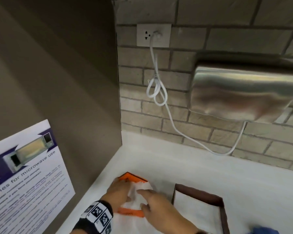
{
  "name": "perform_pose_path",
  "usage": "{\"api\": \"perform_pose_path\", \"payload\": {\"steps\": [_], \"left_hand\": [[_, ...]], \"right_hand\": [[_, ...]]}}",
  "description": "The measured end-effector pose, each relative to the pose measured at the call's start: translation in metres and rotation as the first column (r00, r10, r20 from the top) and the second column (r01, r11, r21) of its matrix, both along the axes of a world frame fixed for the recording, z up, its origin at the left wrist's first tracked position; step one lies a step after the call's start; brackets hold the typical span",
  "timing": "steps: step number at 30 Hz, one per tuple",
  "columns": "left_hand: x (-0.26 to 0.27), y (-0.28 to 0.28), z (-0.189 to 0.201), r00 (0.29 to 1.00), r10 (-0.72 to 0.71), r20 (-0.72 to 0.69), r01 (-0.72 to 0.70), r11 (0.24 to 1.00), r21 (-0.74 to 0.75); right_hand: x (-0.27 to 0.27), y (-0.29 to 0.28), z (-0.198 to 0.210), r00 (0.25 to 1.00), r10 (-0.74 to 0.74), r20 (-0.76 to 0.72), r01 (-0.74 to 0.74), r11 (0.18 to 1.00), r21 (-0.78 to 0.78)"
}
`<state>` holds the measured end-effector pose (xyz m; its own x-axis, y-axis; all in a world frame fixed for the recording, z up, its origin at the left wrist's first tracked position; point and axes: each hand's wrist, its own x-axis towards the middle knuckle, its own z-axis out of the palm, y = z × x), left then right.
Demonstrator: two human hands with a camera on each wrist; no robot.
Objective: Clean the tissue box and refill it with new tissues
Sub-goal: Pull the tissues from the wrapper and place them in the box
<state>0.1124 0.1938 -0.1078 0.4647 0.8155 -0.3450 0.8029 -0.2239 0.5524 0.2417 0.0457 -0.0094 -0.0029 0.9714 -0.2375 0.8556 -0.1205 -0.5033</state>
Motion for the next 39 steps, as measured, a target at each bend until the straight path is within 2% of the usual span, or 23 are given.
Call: {"api": "perform_pose_path", "payload": {"steps": [2,5,9,14,19,23,25,28,31,39], "left_hand": [[0.001,-0.006,0.020,0.991,-0.090,-0.096,0.088,0.996,-0.019],[0.007,-0.006,0.032,0.985,-0.105,-0.135,0.098,0.994,-0.056],[0.010,-0.007,0.046,0.948,-0.112,-0.296,0.113,0.993,-0.015],[0.016,-0.003,0.050,0.903,-0.160,-0.400,0.171,0.985,-0.007],[0.020,-0.003,0.043,0.889,-0.169,-0.426,0.189,0.982,0.005],[0.012,0.002,0.048,0.898,-0.262,-0.352,0.290,0.957,0.026],[0.010,0.001,0.045,0.910,-0.261,-0.323,0.284,0.959,0.023],[0.008,-0.004,0.044,0.909,-0.270,-0.317,0.278,0.960,-0.020],[0.000,-0.001,0.049,0.926,-0.300,-0.231,0.311,0.950,0.015],[-0.020,-0.005,0.054,0.956,-0.292,0.016,0.287,0.948,0.135]], "right_hand": [[-0.002,0.008,-0.005,1.000,-0.005,-0.024,0.003,0.997,-0.077],[0.000,0.017,-0.015,0.997,-0.065,-0.036,0.058,0.986,-0.158],[0.002,0.021,-0.025,0.993,-0.108,-0.047,0.097,0.976,-0.195],[-0.002,0.023,-0.032,0.989,-0.146,-0.019,0.140,0.974,-0.178],[-0.002,0.030,-0.032,0.976,-0.166,0.139,0.179,0.981,-0.082],[0.000,0.037,-0.033,0.956,-0.124,0.265,0.139,0.990,-0.038],[0.001,0.040,-0.035,0.950,-0.109,0.293,0.129,0.990,-0.051],[0.005,0.042,-0.039,0.957,-0.115,0.265,0.144,0.985,-0.093],[0.008,0.043,-0.040,0.966,-0.149,0.211,0.178,0.976,-0.127],[0.018,0.046,-0.035,0.963,-0.262,0.069,0.269,0.954,-0.133]]}}
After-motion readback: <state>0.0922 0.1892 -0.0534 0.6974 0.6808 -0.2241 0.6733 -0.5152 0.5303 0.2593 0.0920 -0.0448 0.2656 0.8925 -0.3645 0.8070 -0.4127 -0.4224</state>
